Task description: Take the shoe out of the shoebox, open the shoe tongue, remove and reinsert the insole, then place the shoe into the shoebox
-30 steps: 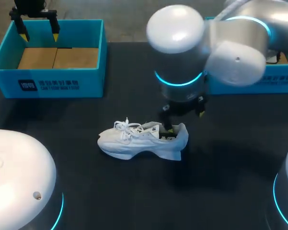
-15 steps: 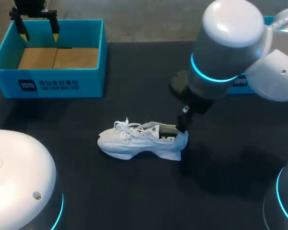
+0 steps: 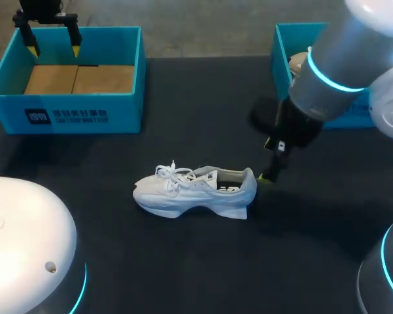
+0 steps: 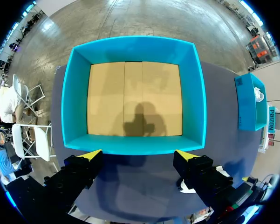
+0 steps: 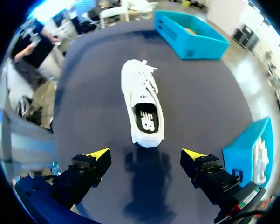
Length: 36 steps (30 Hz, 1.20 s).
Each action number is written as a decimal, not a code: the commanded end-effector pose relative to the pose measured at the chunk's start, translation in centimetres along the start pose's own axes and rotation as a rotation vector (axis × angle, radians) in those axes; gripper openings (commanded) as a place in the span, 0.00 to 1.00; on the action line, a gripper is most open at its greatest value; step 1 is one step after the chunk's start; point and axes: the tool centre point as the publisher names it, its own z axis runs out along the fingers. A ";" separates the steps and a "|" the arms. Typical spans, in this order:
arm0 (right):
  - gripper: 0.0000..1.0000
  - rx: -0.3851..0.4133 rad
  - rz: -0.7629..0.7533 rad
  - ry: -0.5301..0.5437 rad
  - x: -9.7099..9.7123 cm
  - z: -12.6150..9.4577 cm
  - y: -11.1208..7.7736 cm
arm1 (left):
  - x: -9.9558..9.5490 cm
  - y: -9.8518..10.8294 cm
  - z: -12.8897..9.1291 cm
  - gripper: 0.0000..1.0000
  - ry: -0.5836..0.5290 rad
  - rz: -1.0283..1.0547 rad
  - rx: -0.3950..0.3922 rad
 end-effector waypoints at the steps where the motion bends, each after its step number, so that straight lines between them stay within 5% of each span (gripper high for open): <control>1: 1.00 -0.473 -0.098 0.034 -0.7 0.8 -1.8 | 0.0 0.0 0.0 1.00 0.000 0.000 0.000; 17: 1.00 -0.655 -0.100 0.016 -2.2 3.6 -4.2 | 0.0 0.0 0.0 1.00 0.000 0.000 0.000; 25: 1.00 -0.598 -0.089 0.024 -2.1 5.5 -5.4 | 0.0 0.0 0.0 1.00 0.000 0.000 0.000; 36: 1.00 -0.598 -0.089 0.024 -2.1 5.5 -5.4 | 0.0 0.0 0.0 1.00 0.000 0.000 0.000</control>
